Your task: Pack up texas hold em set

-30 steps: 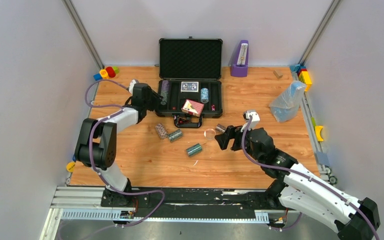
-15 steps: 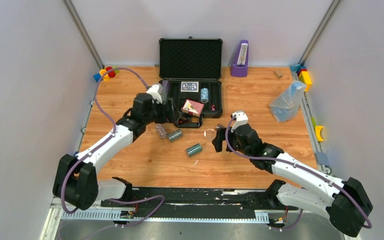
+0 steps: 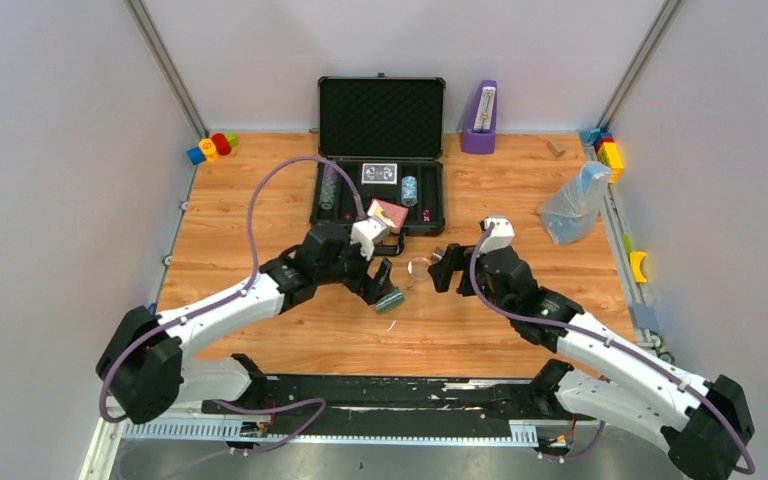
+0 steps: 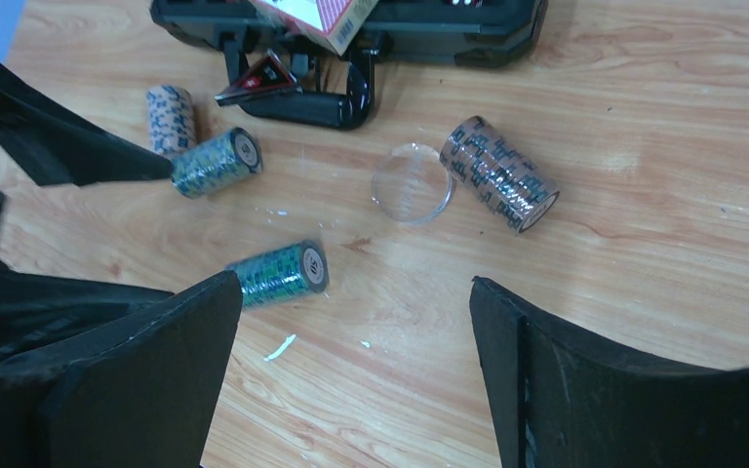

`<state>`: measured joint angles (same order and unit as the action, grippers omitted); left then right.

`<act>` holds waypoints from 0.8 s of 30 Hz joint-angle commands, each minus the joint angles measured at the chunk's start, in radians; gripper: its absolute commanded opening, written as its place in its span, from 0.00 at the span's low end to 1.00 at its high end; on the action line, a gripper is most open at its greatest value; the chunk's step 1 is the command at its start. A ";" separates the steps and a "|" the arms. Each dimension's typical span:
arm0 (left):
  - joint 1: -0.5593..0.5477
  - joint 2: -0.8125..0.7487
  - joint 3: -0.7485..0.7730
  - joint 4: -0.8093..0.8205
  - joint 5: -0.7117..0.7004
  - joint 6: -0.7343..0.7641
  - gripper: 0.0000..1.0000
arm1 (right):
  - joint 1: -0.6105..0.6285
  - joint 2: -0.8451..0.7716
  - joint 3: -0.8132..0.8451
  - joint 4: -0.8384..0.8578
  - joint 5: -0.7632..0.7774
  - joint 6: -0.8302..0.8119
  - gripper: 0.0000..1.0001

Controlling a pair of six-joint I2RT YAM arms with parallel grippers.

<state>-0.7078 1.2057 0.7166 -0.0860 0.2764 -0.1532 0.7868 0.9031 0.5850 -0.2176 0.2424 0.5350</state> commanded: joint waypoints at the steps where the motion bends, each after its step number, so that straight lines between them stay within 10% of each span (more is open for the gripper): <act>1: -0.102 0.079 0.039 0.018 -0.114 0.128 0.98 | -0.001 -0.095 -0.044 0.068 0.054 0.024 0.88; 24: -0.211 0.377 0.225 -0.202 -0.225 0.127 0.79 | -0.001 -0.243 -0.212 0.151 0.087 0.007 0.85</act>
<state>-0.9020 1.5749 0.9199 -0.2760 0.0826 0.0086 0.7868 0.6743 0.4076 -0.1394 0.3229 0.5411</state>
